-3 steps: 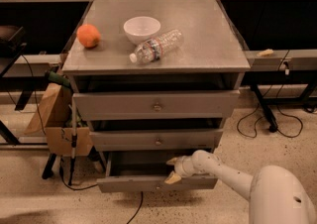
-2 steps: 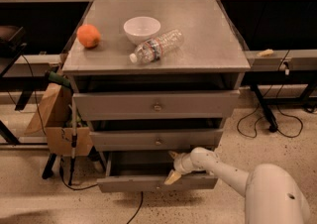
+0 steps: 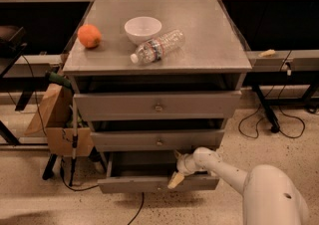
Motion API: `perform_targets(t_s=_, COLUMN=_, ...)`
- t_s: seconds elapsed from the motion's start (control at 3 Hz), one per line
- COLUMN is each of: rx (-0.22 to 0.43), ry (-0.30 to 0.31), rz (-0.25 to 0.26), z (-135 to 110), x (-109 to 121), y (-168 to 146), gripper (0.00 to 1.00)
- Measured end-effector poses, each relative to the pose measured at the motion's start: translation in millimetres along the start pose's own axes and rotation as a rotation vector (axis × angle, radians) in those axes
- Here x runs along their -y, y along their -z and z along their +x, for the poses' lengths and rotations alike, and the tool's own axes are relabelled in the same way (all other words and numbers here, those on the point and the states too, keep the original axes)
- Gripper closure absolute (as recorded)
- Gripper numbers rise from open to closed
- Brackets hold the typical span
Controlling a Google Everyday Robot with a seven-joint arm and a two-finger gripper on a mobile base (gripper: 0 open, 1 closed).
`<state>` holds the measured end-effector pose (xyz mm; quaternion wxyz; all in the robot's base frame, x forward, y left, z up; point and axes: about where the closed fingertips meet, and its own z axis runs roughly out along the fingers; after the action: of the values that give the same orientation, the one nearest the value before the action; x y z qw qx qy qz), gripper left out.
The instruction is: Close bottom drawer
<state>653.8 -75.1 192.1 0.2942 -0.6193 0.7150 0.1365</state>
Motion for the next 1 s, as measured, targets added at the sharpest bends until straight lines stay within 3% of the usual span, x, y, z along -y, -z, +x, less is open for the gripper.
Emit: perform_targets(t_s=1.0, rx=-0.004, ry=-0.015, rz=-0.011, z=2.9, x=-3.7, y=1.6, gripper=0.71)
